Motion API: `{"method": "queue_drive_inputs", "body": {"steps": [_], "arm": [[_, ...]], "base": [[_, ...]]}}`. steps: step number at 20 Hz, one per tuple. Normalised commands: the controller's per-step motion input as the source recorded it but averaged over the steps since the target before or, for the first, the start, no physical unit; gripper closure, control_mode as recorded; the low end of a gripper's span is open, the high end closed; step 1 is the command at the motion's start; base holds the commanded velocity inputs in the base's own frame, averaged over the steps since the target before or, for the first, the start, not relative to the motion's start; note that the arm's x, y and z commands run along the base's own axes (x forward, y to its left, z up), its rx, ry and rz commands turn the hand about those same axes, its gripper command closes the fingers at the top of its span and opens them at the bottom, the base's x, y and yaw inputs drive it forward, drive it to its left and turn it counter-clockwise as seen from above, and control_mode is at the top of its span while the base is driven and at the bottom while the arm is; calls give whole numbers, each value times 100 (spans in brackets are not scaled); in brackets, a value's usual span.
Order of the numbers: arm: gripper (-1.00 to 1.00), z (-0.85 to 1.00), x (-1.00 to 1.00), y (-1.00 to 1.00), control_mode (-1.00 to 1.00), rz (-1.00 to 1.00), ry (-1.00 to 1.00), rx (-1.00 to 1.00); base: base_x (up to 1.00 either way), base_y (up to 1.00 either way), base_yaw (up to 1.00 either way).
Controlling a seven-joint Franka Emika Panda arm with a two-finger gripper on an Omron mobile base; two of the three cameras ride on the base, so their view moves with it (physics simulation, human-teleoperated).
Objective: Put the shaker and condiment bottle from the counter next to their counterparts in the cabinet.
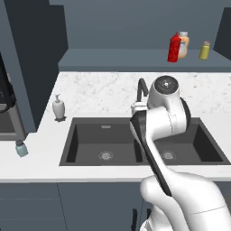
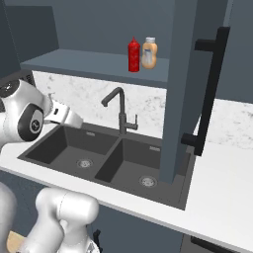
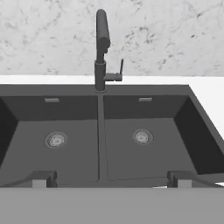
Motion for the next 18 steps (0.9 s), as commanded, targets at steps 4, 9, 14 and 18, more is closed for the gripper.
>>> {"method": "queue_drive_inputs", "body": {"steps": [4,9,14,18], "arm": [[-100,0,0,0,100,0,0,0],[-100,0,0,0,100,0,0,0],[-100,0,0,0,100,0,0,0],[-100,0,0,0,100,0,0,0]], "base": [[-7,16,0],[-59,19,0],[-94,34,0],[-97,67,2]]}}
